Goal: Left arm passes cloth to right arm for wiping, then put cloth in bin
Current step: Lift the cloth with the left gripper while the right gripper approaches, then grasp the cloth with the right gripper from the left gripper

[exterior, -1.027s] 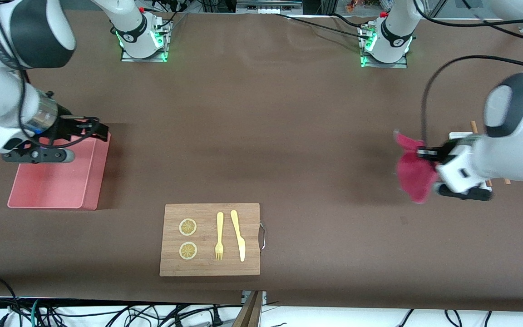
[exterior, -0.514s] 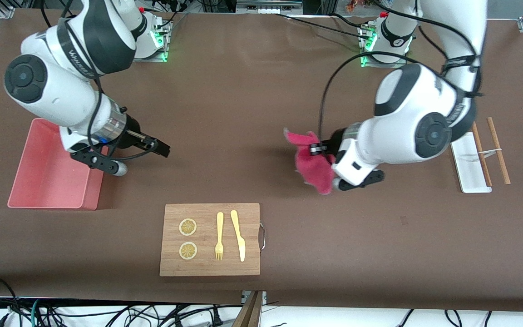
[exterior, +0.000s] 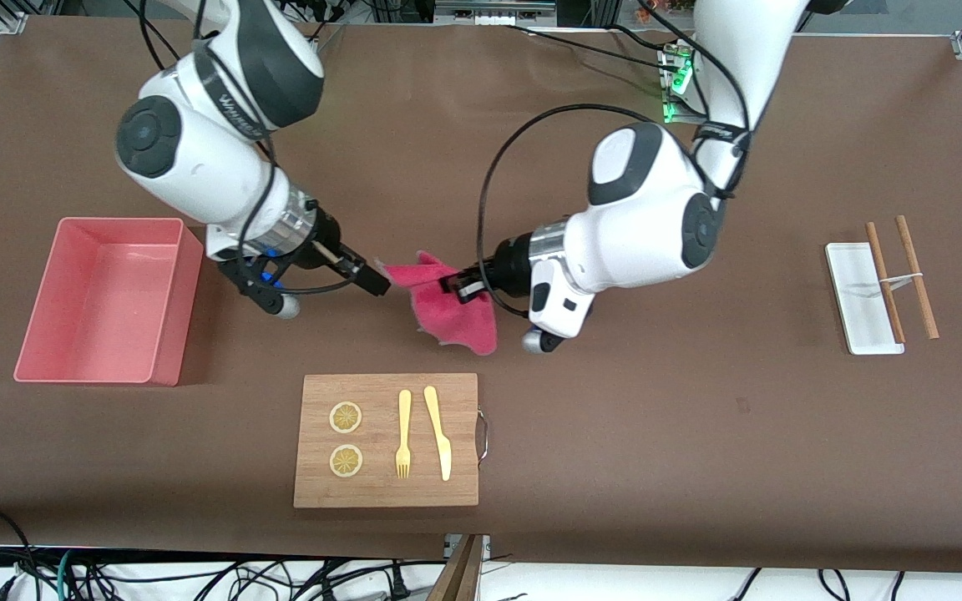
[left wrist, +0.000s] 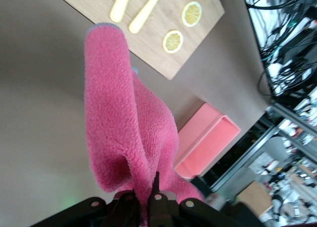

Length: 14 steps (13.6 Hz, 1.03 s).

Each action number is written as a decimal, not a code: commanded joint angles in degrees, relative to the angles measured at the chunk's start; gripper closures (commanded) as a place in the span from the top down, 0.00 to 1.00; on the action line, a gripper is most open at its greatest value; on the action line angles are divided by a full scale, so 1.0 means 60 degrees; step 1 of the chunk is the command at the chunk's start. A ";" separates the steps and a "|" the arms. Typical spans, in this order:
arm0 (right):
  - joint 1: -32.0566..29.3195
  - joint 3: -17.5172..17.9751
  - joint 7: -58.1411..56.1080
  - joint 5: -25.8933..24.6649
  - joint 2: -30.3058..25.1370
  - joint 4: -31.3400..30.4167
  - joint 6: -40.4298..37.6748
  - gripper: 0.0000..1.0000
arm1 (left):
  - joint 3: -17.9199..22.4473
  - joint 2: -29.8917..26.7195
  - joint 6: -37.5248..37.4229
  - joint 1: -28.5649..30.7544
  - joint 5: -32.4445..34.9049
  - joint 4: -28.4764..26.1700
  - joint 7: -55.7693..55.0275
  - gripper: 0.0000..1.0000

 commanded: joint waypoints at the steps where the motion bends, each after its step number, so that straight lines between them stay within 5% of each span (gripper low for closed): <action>1: 0.0232 -0.0061 0.0723 0.0184 0.0128 0.0140 0.0128 1.00 | 0.0137 0.0421 0.0679 -0.0290 -0.0555 0.0507 -0.0343 0.00; 8: 0.0217 -0.0061 0.0826 0.0651 0.0026 0.0140 -0.0252 0.98 | 0.0152 0.0421 0.0681 -0.0232 -0.0555 0.0507 -0.0314 0.00; 10: 0.0217 -0.0075 0.0826 0.0857 0.0011 0.0140 -0.0573 0.69 | 0.0152 0.0421 0.0666 -0.0232 -0.0555 0.0507 -0.0314 0.00; 13: 0.0159 -0.0090 0.0783 0.1106 -0.0004 0.0140 -0.0838 0.09 | 0.0152 0.0421 0.0666 -0.0218 -0.0555 0.0507 -0.0300 0.00; 14: 0.0130 -0.0090 0.0797 0.1121 0.0011 0.0140 -0.0839 0.00 | 0.0152 0.0421 0.0666 -0.0218 -0.0555 0.0507 -0.0299 0.00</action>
